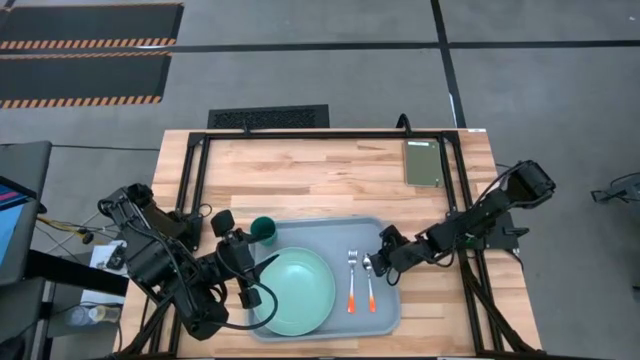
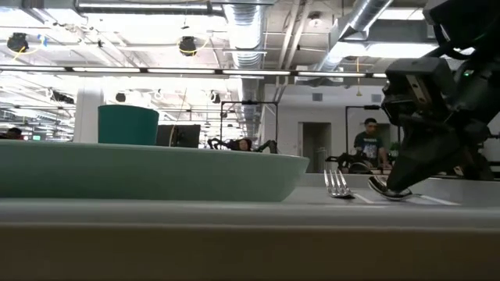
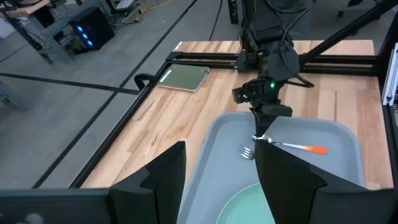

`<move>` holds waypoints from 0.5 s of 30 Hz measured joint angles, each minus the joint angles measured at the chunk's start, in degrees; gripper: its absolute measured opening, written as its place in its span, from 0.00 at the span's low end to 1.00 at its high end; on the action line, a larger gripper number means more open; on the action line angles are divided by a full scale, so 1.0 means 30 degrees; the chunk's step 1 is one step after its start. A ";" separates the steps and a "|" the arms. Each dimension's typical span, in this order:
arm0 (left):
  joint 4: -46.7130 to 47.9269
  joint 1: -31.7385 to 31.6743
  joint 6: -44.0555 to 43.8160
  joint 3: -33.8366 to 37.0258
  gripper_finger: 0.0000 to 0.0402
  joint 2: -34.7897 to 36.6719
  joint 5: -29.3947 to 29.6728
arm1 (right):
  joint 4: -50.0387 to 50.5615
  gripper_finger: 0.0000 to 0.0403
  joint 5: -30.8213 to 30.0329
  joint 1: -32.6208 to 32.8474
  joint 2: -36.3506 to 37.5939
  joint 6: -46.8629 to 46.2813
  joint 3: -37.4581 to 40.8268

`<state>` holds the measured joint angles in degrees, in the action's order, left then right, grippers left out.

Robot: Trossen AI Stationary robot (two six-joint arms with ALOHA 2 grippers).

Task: Pick and place plate/cup/fork/spoon on tray
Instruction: Put the orange spoon to the right side of the blue plate on the blue serving tray

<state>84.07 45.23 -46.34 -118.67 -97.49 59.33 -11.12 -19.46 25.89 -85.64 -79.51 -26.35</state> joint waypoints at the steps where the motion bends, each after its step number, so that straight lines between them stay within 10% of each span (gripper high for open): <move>1: 0.0007 0.0000 0.0003 0.0000 0.45 0.0000 0.0000 | -0.0043 0.01 0.0000 0.0000 0.0008 -0.0006 0.0000; 15: 0.0015 0.0000 0.0004 0.0000 0.45 0.0000 0.0000 | 0.0130 0.11 -0.0255 0.0000 0.0012 0.0003 0.0000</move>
<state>84.12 45.23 -46.33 -118.67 -97.49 59.33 -10.73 -20.23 25.89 -85.60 -79.50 -26.35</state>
